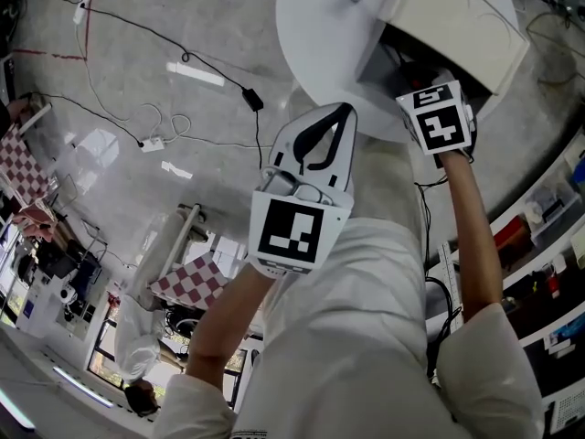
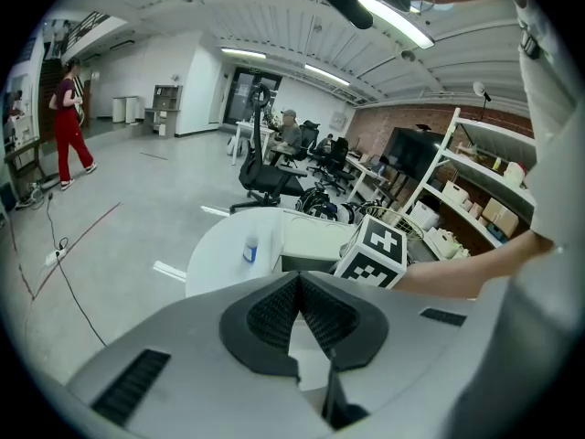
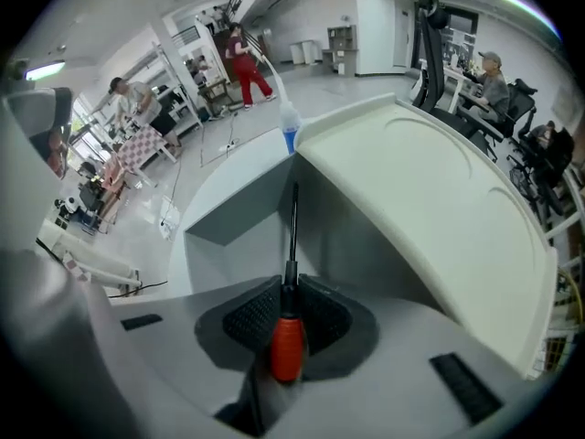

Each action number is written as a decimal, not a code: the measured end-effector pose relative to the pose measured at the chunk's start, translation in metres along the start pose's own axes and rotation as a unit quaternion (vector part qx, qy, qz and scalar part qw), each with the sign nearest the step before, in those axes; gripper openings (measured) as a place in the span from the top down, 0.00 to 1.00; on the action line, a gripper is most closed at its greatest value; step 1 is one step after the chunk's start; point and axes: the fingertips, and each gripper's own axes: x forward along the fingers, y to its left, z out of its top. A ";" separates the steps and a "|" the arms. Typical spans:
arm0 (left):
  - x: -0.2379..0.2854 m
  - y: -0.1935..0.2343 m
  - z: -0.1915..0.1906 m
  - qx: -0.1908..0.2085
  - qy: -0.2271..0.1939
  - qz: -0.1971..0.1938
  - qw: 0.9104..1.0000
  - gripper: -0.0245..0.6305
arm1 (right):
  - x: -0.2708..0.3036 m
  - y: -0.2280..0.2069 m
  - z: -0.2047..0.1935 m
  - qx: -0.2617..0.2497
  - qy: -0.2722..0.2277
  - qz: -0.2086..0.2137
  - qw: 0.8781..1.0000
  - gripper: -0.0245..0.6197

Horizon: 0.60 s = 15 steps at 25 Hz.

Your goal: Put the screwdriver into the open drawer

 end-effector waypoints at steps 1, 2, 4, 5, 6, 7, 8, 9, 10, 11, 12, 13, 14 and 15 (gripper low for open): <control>0.000 0.000 -0.001 -0.001 0.000 0.000 1.000 0.95 | 0.002 0.001 0.001 -0.004 0.003 0.000 1.000 0.79; 0.000 0.000 -0.001 -0.002 0.000 -0.001 1.000 0.95 | 0.003 0.002 0.001 -0.007 0.005 -0.001 1.000 0.79; 0.002 -0.001 -0.003 -0.002 0.003 -0.004 1.000 0.95 | 0.005 0.002 0.001 -0.012 0.006 -0.005 1.000 0.79; 0.002 -0.003 -0.004 -0.001 0.004 -0.005 1.000 0.95 | 0.005 0.002 0.001 -0.014 0.007 -0.007 1.000 0.79; 0.003 -0.004 -0.004 0.000 0.004 -0.007 1.000 0.95 | 0.005 0.002 0.001 -0.014 0.007 -0.006 1.000 0.79; 0.004 -0.005 -0.004 0.001 0.004 -0.007 1.000 0.95 | 0.005 0.002 0.001 -0.013 0.007 -0.004 1.000 0.79; 0.004 -0.006 -0.003 0.003 0.003 -0.008 1.000 0.95 | 0.005 0.004 0.001 -0.010 0.006 0.001 1.000 0.79; 0.003 -0.006 -0.003 0.004 0.003 -0.009 1.000 0.95 | 0.005 0.006 0.000 -0.007 0.005 0.005 1.000 0.78; 0.003 -0.006 -0.003 0.006 0.004 -0.009 1.000 0.95 | 0.005 0.007 0.000 -0.003 0.005 0.008 1.000 0.77; 0.004 -0.006 -0.002 0.007 0.004 -0.010 1.000 0.95 | 0.005 0.007 0.000 0.001 0.004 0.009 1.000 0.76; 0.004 -0.006 -0.001 0.009 0.004 -0.010 1.000 0.95 | 0.004 0.006 0.001 0.004 0.002 0.008 1.000 0.75; 0.004 -0.006 0.000 0.011 0.003 -0.011 1.000 0.95 | 0.004 0.006 0.001 0.005 0.000 0.006 1.000 0.74; 0.003 -0.007 0.000 0.013 0.004 -0.012 1.000 0.95 | 0.003 0.005 0.001 0.005 -0.001 0.002 1.000 0.74; 0.002 -0.008 0.001 0.017 0.005 -0.013 1.000 0.95 | 0.001 0.005 0.000 0.005 -0.003 0.000 1.000 0.74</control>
